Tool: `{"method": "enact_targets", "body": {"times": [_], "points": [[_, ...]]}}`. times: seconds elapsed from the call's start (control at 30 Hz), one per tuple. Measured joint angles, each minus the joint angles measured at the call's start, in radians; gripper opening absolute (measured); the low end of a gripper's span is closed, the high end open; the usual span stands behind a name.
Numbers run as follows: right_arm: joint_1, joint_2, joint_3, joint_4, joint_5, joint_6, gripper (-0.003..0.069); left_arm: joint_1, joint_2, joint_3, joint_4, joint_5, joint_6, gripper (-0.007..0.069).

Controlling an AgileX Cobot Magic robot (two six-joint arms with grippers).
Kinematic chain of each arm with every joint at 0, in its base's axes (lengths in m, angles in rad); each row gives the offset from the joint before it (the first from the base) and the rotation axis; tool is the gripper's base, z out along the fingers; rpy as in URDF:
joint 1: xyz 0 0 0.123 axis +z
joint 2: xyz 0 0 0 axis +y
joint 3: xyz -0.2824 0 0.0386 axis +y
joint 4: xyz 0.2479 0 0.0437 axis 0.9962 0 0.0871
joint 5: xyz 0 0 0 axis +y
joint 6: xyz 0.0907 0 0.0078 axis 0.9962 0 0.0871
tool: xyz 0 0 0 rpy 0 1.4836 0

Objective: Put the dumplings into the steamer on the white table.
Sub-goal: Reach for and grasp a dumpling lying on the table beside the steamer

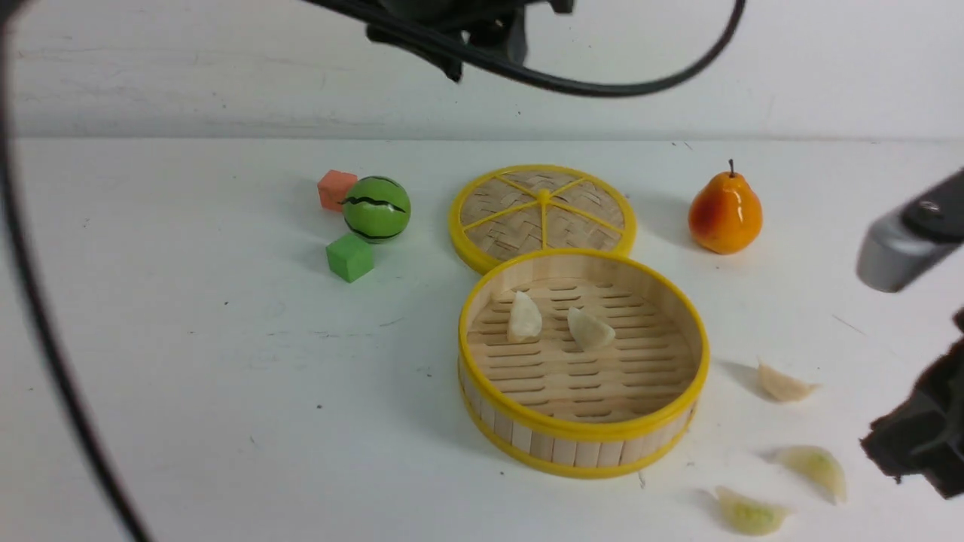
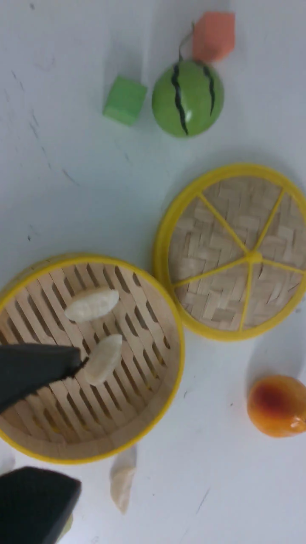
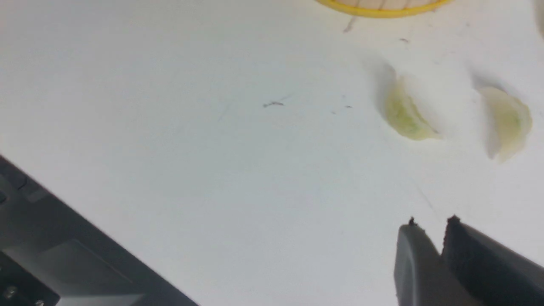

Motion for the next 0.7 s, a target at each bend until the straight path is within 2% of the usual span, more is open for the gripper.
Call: {"method": "enact_targets", "body": {"times": [0.13,0.2,0.3,0.47,0.5,0.6,0.7], "points": [[0.000,0.103,-0.024,0.057,0.000,-0.056,-0.0016,0.000,-0.177,0.220,0.055,0.000,0.000,0.0143],[0.000,0.148,-0.025,0.052,-0.001,-0.063,-0.0021,0.000,-0.292,0.421,0.079,0.000,-0.001,0.0062],[-0.006,0.207,-0.025,0.040,-0.002,-0.067,-0.0021,0.000,-0.448,0.662,0.077,0.000,-0.005,-0.0015],[-0.078,0.320,-0.025,0.062,-0.025,-0.102,-0.0022,0.000,-0.723,1.083,0.038,-0.056,-0.033,-0.0014],[-0.080,0.324,-0.025,0.062,-0.025,-0.106,-0.0022,0.000,-0.745,1.097,0.036,-0.060,-0.034,-0.0014],[-0.081,0.401,-0.025,0.062,-0.028,-0.238,-0.0012,0.000,-0.906,1.293,0.001,-0.119,-0.042,-0.0014],[-0.046,0.453,-0.025,0.051,-0.028,-0.357,0.0034,0.000,-1.009,1.395,-0.017,-0.149,-0.044,-0.0014]]}}
